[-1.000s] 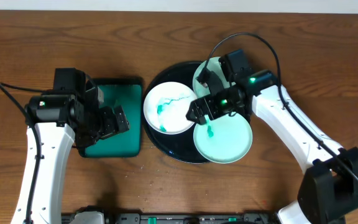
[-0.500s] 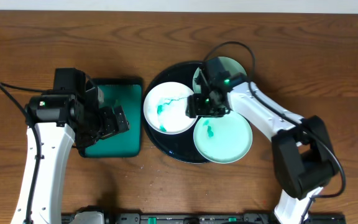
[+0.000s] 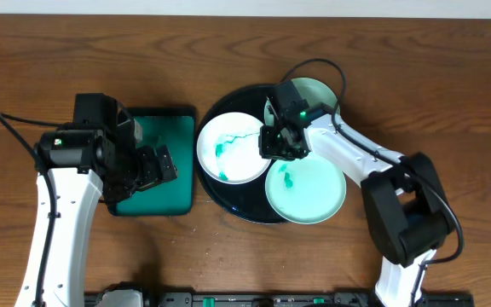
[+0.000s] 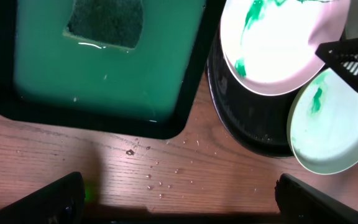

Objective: Clean dirty plates on tray and stack at the side
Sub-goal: 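Grasp the rim of the white plate with the right gripper, then grasp the green sponge in the soapy tray with the left gripper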

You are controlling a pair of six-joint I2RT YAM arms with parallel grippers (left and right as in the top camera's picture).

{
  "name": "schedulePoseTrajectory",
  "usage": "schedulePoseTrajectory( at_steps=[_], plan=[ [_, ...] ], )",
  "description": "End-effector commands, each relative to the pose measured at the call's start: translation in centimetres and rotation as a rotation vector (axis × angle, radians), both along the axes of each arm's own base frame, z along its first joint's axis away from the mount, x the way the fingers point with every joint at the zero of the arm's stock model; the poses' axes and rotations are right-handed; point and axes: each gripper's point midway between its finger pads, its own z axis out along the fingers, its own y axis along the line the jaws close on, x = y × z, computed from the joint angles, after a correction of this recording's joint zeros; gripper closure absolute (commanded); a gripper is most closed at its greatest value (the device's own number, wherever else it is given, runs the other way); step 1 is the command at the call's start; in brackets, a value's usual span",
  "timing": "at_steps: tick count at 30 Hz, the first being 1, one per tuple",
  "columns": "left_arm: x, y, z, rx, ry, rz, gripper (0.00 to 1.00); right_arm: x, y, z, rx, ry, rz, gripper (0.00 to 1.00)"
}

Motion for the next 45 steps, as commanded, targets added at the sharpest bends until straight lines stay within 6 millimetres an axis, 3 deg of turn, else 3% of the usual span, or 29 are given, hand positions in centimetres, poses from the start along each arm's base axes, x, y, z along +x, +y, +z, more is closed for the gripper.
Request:
schedulePoseTrajectory(
  at_steps=[1, 3, 5, 9, 12, 16, 20, 24, 31, 37, 41, 45],
  plan=[
    [-0.1, -0.1, -0.2, -0.012, 0.01, 0.003, 0.02, 0.1, 0.1, -1.8, -0.014, 0.03, -0.017, 0.76],
    [-0.1, -0.1, -0.2, -0.012, 0.01, 0.003, 0.02, 0.3, 0.2, -2.3, -0.015, 0.03, -0.018, 0.82],
    [-0.1, -0.1, -0.2, -0.012, 0.01, 0.003, 0.02, 0.4, 0.3, -2.4, -0.013, 0.026, -0.018, 0.93],
    [-0.2, -0.1, -0.2, -0.012, 0.013, 0.001, 0.02, 0.5, 0.3, -2.4, -0.011, 0.023, -0.018, 0.99],
    [0.2, 0.2, -0.2, 0.005, -0.009, -0.011, 0.36, 0.4, 0.2, -2.4, -0.013, 0.027, -0.018, 0.99],
    [1.3, 2.4, -0.5, 0.133, -0.044, 0.012, 0.46, 0.2, 0.1, -2.4, -0.018, 0.036, -0.016, 0.99],
    [2.7, 4.0, -1.2, 0.227, -0.06, 0.031, 0.45, -0.1, 0.0, -2.5, -0.023, 0.043, -0.013, 0.99],
    [4.0, 4.2, -3.0, 0.233, -0.026, 0.028, 0.44, -0.1, 0.0, -2.5, -0.024, 0.045, -0.014, 0.99],
    [6.7, 4.3, -8.7, 0.225, 0.086, 0.059, 0.48, -0.3, 0.0, -2.5, -0.024, 0.045, 0.016, 0.99],
    [7.7, 4.4, -12.0, 0.221, 0.14, 0.091, 0.48, -0.3, 0.0, -2.5, -0.025, 0.041, 0.029, 0.99],
    [8.2, 4.7, -13.3, 0.236, 0.15, 0.092, 0.52, -0.3, 0.0, -2.5, -0.026, 0.038, 0.037, 0.99],
    [8.7, 6.2, -13.6, 0.3, 0.139, 0.128, 0.53, -0.6, -0.1, -2.6, -0.032, 0.045, 0.048, 0.99]
  ],
)
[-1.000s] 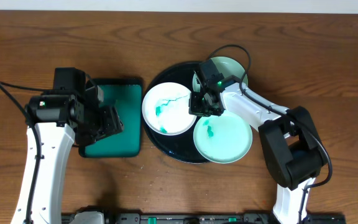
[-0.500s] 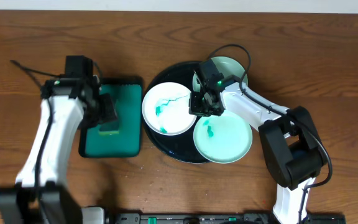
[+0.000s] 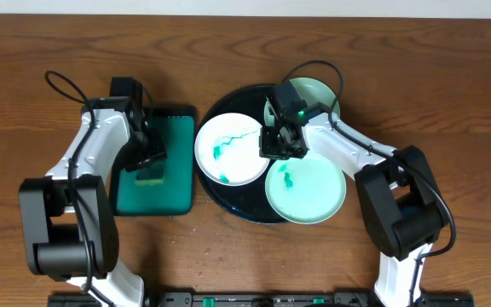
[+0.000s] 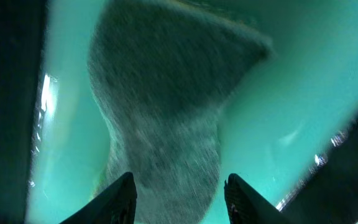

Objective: Clean dirty plates on tray and stack at the side
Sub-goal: 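Grasp the green sponge in the soapy tray with the left gripper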

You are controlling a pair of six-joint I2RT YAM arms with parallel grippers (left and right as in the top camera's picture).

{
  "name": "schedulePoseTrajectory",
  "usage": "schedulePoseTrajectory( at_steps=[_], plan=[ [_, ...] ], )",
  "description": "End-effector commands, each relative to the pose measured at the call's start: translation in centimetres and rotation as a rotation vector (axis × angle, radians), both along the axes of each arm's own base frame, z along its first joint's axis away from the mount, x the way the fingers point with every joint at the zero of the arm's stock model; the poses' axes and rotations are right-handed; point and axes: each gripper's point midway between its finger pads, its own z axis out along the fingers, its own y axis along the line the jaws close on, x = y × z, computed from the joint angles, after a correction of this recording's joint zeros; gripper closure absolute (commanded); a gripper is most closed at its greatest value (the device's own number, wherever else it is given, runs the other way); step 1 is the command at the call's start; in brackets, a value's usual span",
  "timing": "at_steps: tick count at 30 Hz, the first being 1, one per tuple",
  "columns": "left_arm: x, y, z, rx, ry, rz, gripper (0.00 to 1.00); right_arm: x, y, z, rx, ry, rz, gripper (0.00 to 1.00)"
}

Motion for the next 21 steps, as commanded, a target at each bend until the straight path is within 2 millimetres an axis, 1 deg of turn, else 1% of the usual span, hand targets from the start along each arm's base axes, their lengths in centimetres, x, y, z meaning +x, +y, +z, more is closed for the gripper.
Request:
schedulePoseTrajectory(
  at_steps=[1, 6, 9, 14, 21],
  plan=[
    [0.0, 2.3, -0.4, 0.086, 0.003, 0.052, 0.53, -1.1, 0.2, -1.1, -0.012, 0.039, 0.051, 0.99],
    [0.6, 3.4, -0.4, 0.092, -0.021, 0.083, 0.52, -1.1, 0.2, -1.1, -0.013, 0.039, 0.054, 0.99],
    [0.8, 3.4, -0.5, 0.085, -0.029, 0.086, 0.52, -1.1, 0.2, -1.1, -0.013, 0.038, 0.054, 0.99],
    [1.3, 2.0, -0.5, 0.039, -0.045, 0.039, 0.52, -1.1, 0.2, -1.1, -0.012, 0.037, 0.054, 0.99],
    [1.3, 1.5, -0.5, 0.039, -0.045, 0.023, 0.52, -1.1, 0.2, -1.1, -0.012, 0.038, 0.054, 0.99]
  ],
)
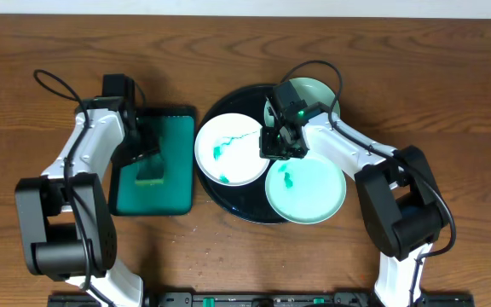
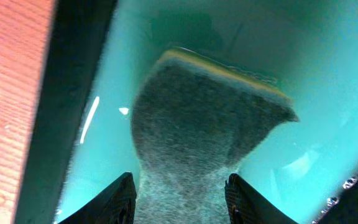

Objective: Clean dirty plates on tray and stack at the side
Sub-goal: 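Grasp the green sponge in the soapy tray with the left gripper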

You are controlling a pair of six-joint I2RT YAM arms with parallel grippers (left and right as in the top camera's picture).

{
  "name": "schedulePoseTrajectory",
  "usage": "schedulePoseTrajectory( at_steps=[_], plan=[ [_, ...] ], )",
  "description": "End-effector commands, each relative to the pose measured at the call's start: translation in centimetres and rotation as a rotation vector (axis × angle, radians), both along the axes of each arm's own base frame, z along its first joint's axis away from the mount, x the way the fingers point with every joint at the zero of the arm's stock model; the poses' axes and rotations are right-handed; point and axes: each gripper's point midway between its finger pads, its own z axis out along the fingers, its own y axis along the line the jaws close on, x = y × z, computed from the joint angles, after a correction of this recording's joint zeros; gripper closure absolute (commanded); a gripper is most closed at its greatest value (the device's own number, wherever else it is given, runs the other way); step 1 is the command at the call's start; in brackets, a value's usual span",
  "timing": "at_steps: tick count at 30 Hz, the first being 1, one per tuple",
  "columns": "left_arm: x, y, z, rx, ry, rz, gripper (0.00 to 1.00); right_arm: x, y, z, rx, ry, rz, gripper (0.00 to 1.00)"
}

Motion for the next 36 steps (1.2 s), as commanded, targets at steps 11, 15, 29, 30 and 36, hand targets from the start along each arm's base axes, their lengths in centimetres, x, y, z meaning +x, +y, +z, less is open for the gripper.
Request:
schedulePoseTrajectory(
  at_steps=[11, 15, 29, 30, 36],
  plan=[
    [-1.2, -0.5, -3.7, -0.027, 0.115, -0.012, 0.66, -1.0, 0.2, -1.2, -0.01, 0.037, 0.036, 0.99],
    [-1.2, -0.7, -4.1, -0.036, 0.123, -0.013, 0.8, -0.9, 0.1, -1.2, -0.01, 0.037, 0.035, 0.99],
    [0.9, -0.7, 3.6, -0.02, -0.116, -0.023, 0.92, -1.0, 0.1, -1.2, -0.012, 0.04, 0.035, 0.99],
    [1.1, -0.8, 4.6, -0.018, -0.146, -0.035, 0.93, -1.0, 0.1, -1.2, -0.012, 0.04, 0.034, 0.99],
    [1.4, -1.9, 11.4, 0.01, -0.357, -0.108, 0.93, -0.9, 0.1, -1.2, -0.014, 0.032, 0.045, 0.99]
  ],
)
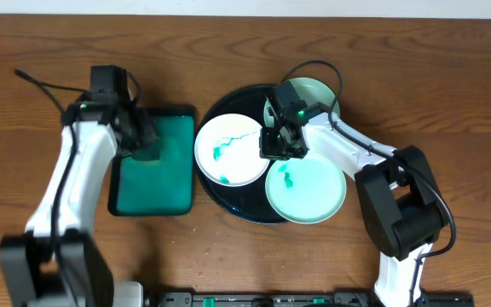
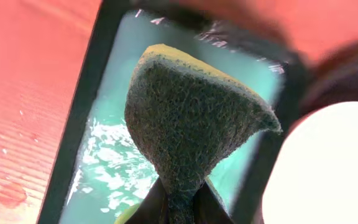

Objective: Clean dirty plates on tray and stack at the side
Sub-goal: 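Grasp the green sponge in the soapy tray with the left gripper, then carry the sponge with the left gripper onto the white plate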

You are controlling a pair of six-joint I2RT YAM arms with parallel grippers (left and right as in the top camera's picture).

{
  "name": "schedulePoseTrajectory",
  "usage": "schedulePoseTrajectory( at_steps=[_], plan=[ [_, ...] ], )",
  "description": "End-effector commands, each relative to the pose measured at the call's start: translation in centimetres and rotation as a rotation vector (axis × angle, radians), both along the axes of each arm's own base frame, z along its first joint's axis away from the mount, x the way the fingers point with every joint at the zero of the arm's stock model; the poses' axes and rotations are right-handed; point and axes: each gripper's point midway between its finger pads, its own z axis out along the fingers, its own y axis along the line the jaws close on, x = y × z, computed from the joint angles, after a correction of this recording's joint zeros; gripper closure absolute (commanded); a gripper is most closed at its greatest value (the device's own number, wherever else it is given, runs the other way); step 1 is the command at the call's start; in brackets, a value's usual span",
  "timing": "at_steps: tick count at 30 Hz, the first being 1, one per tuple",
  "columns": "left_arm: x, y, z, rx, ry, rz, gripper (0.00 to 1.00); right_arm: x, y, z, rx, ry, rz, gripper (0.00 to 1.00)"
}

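My left gripper (image 1: pixel 147 147) is shut on a dark green sponge with a yellow back (image 2: pixel 191 118), lifted above the soapy green water of the black rectangular basin (image 1: pixel 153 203). On the round black tray (image 1: pixel 239 210) lie a white plate (image 1: pixel 230 149) smeared with green, a pale green plate (image 1: pixel 307 189) with a green blot, and a third pale plate (image 1: pixel 318 90) at the back. My right gripper (image 1: pixel 280 145) is shut on the white plate's right rim. The white plate's edge (image 2: pixel 328 168) shows at the right of the left wrist view.
The basin (image 2: pixel 82 118) sits on the wooden table (image 1: pixel 41 68) just left of the round tray. Black cables loop off both arms. The right arm reaches across the back plate.
My left gripper has shut on the sponge and raised it out of the water, toward the basin's upper part. The right gripper and plates have not moved.
At first my left gripper hung open over the basin's front edge, the sponge lying in the water. Then it was down around the sponge with jaws open, at two moments. Now it holds the sponge clear of the water. The right gripper held the white plate throughout.
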Motion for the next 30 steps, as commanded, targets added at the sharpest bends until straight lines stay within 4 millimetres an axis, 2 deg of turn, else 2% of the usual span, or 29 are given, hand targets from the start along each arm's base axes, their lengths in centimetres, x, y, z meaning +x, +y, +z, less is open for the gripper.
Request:
schedulePoseTrajectory(
  at_steps=[1, 7, 12, 16, 30],
  plan=[
    [0.2, -0.4, 4.5, 0.047, -0.147, -0.042, 0.93, -0.8, 0.1, -1.2, -0.015, 0.028, 0.047, 0.99],
    [0.3, 0.0, 10.1, 0.166, -0.341, -0.049, 0.93, -0.9, 0.0, -1.2, -0.019, 0.022, 0.074, 0.99],
    [0.2, -0.3, 13.0, 0.199, -0.444, -0.064, 0.93, -0.9, 0.0, -1.2, -0.021, 0.021, 0.073, 0.99],
    [0.3, -0.3, 13.8, 0.201, -0.472, -0.065, 0.93, -0.8, 0.0, -1.2, -0.023, 0.02, 0.072, 0.99],
    [0.5, -0.1, 13.9, 0.21, -0.481, -0.06, 0.93, -0.8, 0.0, -1.2, -0.021, 0.016, 0.074, 0.99]
  ],
)
